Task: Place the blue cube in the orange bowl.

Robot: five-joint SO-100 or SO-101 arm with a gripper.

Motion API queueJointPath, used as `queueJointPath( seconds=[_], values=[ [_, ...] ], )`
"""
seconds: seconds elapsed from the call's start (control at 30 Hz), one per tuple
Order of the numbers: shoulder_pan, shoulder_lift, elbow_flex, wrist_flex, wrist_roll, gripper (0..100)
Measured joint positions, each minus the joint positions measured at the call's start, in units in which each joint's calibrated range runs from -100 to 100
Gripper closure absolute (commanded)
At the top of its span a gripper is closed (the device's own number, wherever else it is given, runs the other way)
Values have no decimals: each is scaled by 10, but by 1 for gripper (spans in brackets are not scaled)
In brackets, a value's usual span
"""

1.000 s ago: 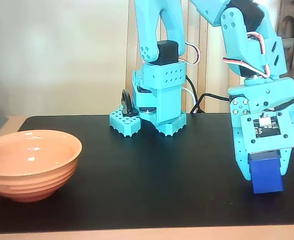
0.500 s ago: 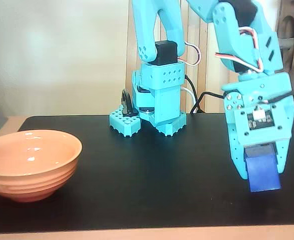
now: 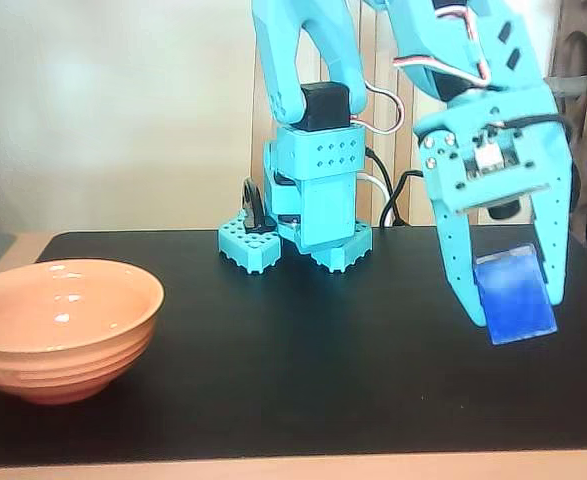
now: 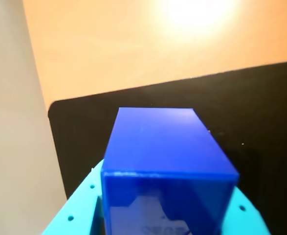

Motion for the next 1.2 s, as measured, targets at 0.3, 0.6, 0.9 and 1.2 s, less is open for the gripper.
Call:
queueJointPath(
  seconds=[0.3,0.6,0.9,1.2],
  values=[
    [23,-44,0,0,16,86],
    [68,-101,0,3,25,86],
    [136,-175,0,69,36,86],
    [209,-240,0,145,56,86]
  ],
)
